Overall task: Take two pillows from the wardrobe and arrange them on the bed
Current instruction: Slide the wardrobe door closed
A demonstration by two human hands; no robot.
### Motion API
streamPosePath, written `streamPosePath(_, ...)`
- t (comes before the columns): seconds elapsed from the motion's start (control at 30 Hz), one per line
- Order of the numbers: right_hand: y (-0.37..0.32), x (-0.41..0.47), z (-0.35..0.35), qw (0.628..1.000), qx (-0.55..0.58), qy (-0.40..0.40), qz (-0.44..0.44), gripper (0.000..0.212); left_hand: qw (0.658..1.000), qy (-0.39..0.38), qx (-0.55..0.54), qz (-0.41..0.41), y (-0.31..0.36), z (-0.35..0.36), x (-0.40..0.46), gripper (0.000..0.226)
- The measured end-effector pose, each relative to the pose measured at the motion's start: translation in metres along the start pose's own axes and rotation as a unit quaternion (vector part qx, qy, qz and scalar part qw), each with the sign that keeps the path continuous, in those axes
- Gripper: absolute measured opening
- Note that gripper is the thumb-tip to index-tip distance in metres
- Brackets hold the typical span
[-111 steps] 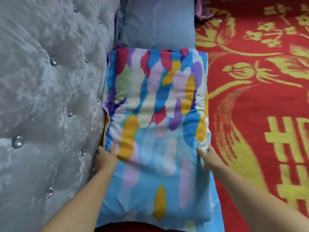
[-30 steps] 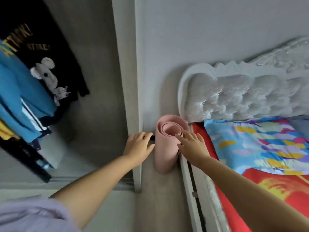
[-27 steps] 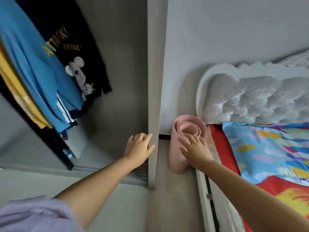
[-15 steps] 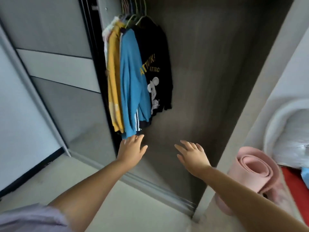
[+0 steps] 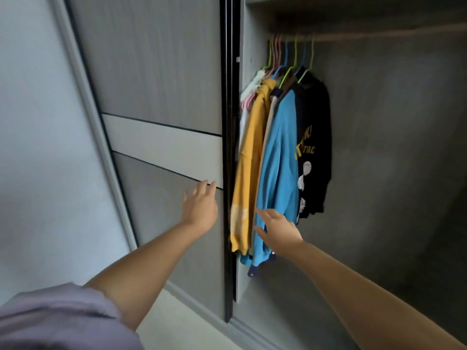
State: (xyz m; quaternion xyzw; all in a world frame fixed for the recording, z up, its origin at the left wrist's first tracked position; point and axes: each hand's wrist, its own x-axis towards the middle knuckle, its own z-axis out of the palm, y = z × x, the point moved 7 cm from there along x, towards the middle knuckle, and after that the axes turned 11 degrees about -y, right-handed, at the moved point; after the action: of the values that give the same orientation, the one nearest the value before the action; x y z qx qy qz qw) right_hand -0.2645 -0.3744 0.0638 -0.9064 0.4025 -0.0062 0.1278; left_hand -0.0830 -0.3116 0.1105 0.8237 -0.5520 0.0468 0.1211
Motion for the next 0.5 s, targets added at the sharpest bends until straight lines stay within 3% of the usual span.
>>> streamPosePath(0.3, -0.017, 0.16, -0.066, 0.994, 0.098, 0.041, -0.019, 0.066, 0.997, 0.056, -0.052, 0.024, -0.011, -0.024, 0.164, 0.082)
streamPosePath(0.5, -0.032, 0.24, -0.09, 0.972, 0.201, 0.116, 0.044, 0.067, 0.992, 0.081, -0.008, 0.095, -0.022, -0.021, 0.222, 0.1)
